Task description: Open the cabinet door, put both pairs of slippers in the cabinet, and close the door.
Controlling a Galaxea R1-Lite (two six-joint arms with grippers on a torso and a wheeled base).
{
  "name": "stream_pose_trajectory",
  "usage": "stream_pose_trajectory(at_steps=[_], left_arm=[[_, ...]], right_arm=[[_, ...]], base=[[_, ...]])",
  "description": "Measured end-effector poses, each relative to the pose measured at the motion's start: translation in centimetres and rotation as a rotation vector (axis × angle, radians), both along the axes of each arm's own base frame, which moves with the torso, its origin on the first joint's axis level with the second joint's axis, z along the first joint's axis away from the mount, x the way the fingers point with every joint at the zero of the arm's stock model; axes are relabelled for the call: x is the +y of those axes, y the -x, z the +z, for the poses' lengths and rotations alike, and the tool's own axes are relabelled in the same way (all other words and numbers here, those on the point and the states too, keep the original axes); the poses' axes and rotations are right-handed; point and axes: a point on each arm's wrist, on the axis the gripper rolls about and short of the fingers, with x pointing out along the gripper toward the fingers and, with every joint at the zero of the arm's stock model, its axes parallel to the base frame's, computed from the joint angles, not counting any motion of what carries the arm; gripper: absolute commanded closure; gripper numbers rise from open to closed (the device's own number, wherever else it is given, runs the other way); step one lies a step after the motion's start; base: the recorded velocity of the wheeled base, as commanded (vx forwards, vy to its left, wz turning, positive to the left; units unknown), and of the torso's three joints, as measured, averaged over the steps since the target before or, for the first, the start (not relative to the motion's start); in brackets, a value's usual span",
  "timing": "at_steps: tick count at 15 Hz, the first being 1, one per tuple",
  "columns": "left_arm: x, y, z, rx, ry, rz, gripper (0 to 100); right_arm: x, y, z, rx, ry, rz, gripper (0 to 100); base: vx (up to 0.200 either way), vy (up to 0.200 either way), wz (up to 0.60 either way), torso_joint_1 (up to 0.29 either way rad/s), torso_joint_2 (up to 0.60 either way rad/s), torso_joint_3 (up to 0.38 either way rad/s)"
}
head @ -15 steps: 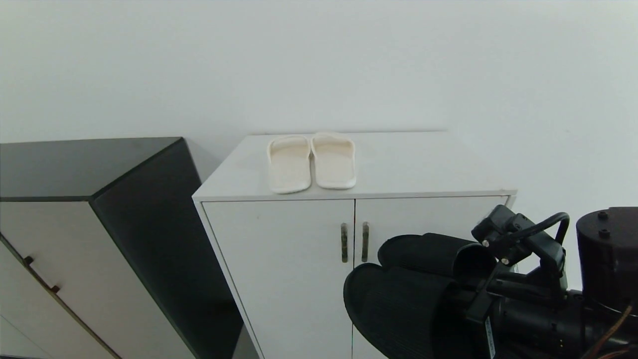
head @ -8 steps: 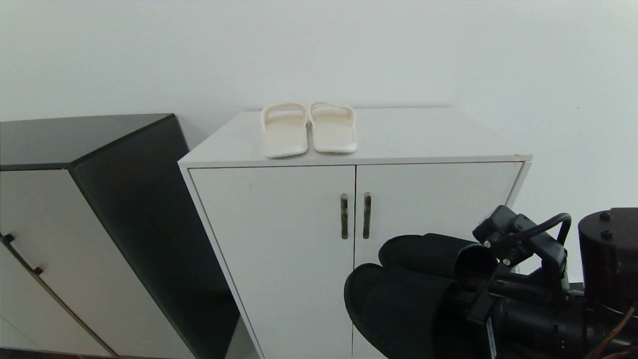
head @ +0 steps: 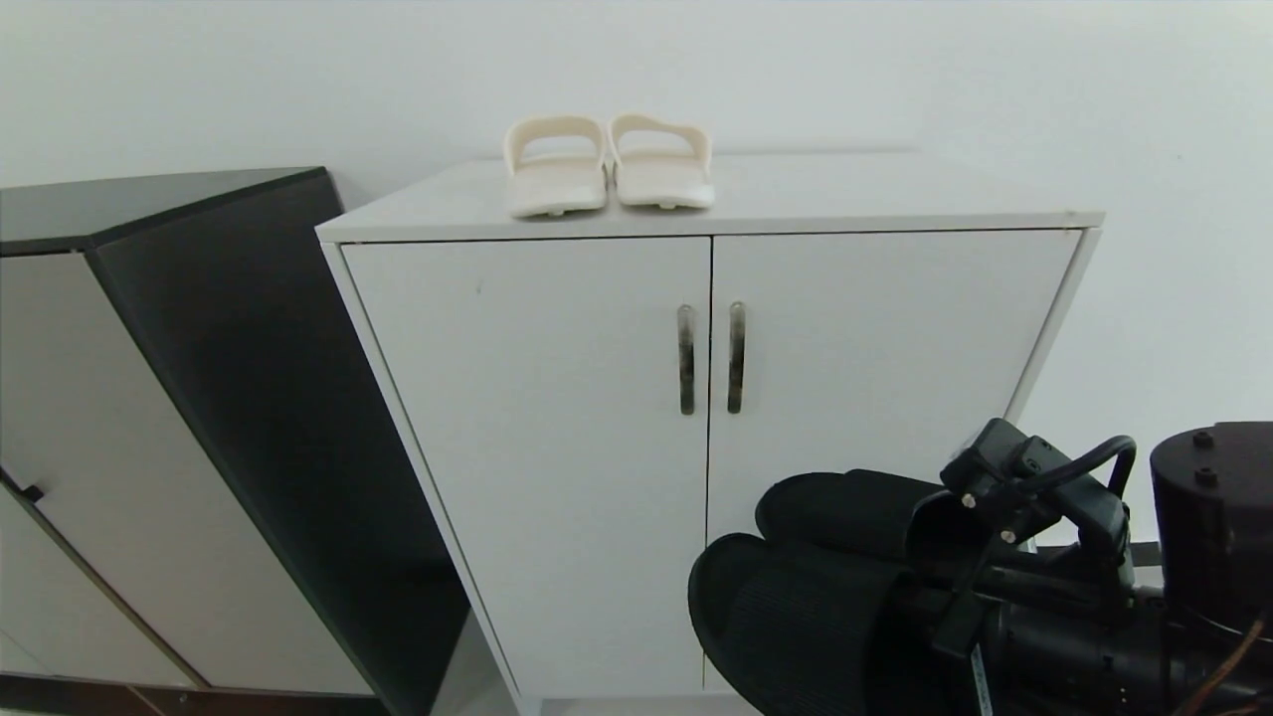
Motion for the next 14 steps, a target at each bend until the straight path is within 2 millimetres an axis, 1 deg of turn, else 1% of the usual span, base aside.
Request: stream_pose_trajectory(at_steps=[2,4,11,12,13,14], left_arm=[[0.0,-0.2,0.0,0.023,-0.001,-0.002,0],[0.0,-0.2,0.1,0.028,-0.004,-0.003,0],[-0.1,0.2,0.1,-0.038,-0.026,-0.023,0],[-0.1,0.2,0.3,-0.042,-0.016,-0.03,0],[-0.1,0.4,1.4,-0.065,0.004,-0.042,0],[-0.1,0.6,3.0,-0.088,0.027,-0.066,0]], right_arm=[[0.0,0.0,-0.1,0.002,0.004,0.001,100],[-0.1,0.0,-0.2,0.004,0.007,0.001,100],[-0.2,0.2,0.0,-0.004,0.005,0.005,100],[-0.2,0.2,0.0,-0.004,0.005,0.005,100],[-0.2,0.2,-0.1,-0.004,0.005,0.005,100],[-0.2,0.2,-0.1,-0.004,0.005,0.007,100]], base=[[0.0,0.0,0.0,-0.022,0.43,0.41],[0.0,0.0,0.0,-0.002,0.19,0.188],[0.0,0.0,0.0,-0.001,0.03,0.018],[0.0,0.0,0.0,0.0,0.0,0.0],[0.0,0.0,0.0,0.0,0.0,0.0],[0.0,0.0,0.0,0.0,0.0,0.0]])
